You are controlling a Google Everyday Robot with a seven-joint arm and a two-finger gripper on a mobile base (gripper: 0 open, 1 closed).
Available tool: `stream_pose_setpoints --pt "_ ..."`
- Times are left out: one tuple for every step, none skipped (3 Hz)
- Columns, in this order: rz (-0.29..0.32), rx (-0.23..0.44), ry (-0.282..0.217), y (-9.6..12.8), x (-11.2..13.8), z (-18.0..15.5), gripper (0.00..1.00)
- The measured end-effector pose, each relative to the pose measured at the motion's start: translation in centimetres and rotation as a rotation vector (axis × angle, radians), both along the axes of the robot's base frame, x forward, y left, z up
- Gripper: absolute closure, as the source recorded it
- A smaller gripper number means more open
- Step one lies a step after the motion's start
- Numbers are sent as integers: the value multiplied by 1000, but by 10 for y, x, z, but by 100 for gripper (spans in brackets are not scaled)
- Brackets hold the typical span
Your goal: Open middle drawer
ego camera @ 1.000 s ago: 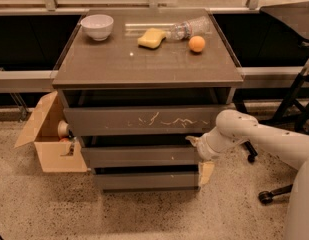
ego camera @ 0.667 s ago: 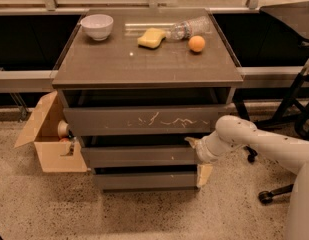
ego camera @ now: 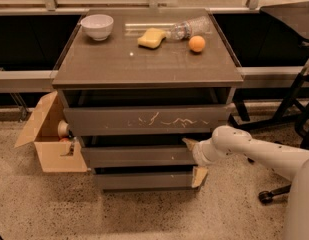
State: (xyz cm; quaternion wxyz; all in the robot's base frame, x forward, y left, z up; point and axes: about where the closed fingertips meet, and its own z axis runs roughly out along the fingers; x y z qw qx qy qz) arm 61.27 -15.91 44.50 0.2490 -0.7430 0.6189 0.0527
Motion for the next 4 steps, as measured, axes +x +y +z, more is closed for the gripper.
stream_pose_setpoints --pt "-27 29 -36 0 16 -15 0" --pt "-47 58 -43 -2 27 -24 0" --pt "-52 102 -32 2 39 -35 0" --pt "-43 128 -27 7 44 -37 17"
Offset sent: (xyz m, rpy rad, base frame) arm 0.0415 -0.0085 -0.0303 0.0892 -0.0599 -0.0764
